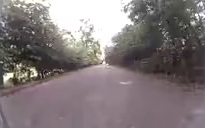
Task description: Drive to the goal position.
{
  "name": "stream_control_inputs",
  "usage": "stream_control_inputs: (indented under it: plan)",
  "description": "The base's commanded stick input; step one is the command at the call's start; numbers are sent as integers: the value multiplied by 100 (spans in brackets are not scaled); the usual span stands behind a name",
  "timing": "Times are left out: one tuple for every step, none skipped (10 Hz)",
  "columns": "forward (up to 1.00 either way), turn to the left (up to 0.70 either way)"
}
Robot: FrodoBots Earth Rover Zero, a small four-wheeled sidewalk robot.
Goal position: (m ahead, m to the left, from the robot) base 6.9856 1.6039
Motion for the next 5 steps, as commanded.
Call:
stream_control_inputs:
  plan:
    - [70,0]
    - [70,0]
    - [70,0]
    - [70,0]
    - [70,0]
